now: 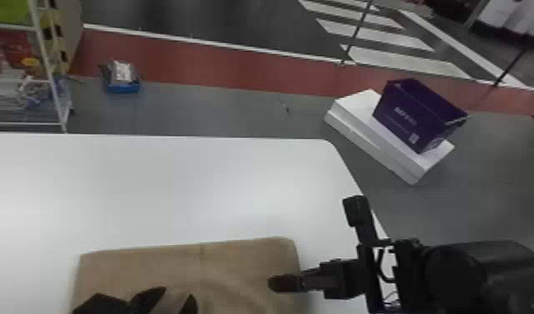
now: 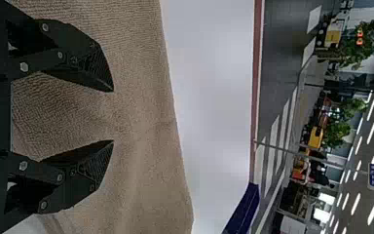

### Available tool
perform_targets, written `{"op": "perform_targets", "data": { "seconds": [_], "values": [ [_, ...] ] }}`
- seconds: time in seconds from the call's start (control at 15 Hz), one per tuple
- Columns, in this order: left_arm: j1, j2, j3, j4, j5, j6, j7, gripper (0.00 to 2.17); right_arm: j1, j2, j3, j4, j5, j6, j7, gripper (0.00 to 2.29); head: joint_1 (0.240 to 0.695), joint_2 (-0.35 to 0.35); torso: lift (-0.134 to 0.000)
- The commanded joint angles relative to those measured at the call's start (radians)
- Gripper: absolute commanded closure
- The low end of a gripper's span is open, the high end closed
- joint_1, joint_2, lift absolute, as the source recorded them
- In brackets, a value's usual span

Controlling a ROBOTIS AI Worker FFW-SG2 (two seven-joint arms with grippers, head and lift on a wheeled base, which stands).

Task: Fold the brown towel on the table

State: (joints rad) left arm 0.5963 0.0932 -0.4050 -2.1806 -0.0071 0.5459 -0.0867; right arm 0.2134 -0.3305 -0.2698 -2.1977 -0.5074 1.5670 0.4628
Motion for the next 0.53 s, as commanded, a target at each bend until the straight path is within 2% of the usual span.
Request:
{"op": "perform_targets", "data": {
  "seconds": [0.0, 0.2, 0.47],
  "values": [
    [0.005, 0.002, 0.006, -0.004, 0.003, -0.004, -0.002, 0.6, -0.015, 0.004, 0.0, 0.029, 0.001, 0.005, -0.003, 0.13, 0.695, -0.35, -0.124],
    [0.002, 0.002, 0.006, -0.002, 0.003, -0.004, -0.002, 0.6, -0.034, 0.005, 0.015, 0.072, -0.003, 0.005, -0.01, 0.31, 0.695, -0.35, -0.124],
    [-0.001, 0.003, 0.009, -0.001, 0.004, 0.0, -0.002, 0.6, -0.042, 0.004, 0.017, 0.085, -0.029, 0.005, -0.001, 0.88, 0.695, -0.35, -0.124]
  ]
}}
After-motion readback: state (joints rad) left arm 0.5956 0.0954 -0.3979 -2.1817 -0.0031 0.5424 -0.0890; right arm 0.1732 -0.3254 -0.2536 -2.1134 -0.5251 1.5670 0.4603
